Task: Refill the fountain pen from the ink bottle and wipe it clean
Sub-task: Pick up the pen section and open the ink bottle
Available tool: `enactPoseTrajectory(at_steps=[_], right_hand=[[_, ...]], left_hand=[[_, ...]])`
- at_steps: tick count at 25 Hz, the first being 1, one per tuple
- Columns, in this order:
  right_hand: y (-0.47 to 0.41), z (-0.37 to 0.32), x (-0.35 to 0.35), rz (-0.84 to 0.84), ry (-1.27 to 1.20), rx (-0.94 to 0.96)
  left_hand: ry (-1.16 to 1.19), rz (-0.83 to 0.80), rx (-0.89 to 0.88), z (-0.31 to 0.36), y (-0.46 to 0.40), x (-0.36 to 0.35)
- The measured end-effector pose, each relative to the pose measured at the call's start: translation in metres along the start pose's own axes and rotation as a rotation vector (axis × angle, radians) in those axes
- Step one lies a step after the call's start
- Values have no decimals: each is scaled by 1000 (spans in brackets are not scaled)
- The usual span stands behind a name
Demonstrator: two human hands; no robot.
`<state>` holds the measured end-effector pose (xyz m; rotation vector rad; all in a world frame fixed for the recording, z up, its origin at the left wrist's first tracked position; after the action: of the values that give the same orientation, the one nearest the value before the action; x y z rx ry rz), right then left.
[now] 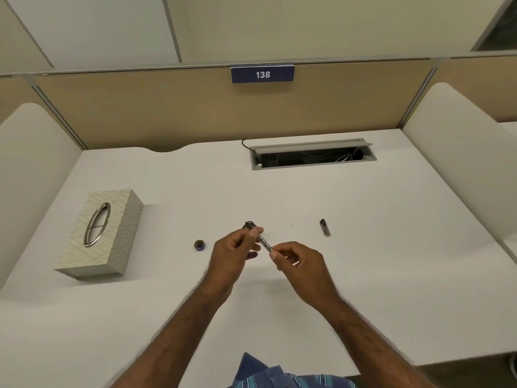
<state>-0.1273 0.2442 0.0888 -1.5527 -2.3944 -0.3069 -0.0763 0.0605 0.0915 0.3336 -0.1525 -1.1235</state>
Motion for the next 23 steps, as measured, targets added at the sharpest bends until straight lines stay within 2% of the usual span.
enactPoseTrajectory(at_steps=[3,6,10,18,23], right_hand=[[3,-4,-13,-169,-83,-95],[9,-4,-22,-231,-111,-114],[8,-10,-23,-181,-92,-118],[4,-20,-28,-91,-17,-13],[2,-21,-20,-5,-49,-41]], left_hand=[[61,-11,-1,0,5,10],[92,-16,-9,3,7,19],[121,10,-10,5,8,23],[139,35,5,2,5,31],[172,66,-9,2,4,30]])
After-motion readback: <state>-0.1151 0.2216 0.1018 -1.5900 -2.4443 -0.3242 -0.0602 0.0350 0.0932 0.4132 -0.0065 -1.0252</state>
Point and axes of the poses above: each hand's wrist, its own y-axis away from the middle knuckle, its own x-axis out of the back of the hand, z = x × y, the point moved 6 cm from there along -y, towards the middle knuckle, and after that the axes turned 4 degrees about x, right-handed, at the moved point
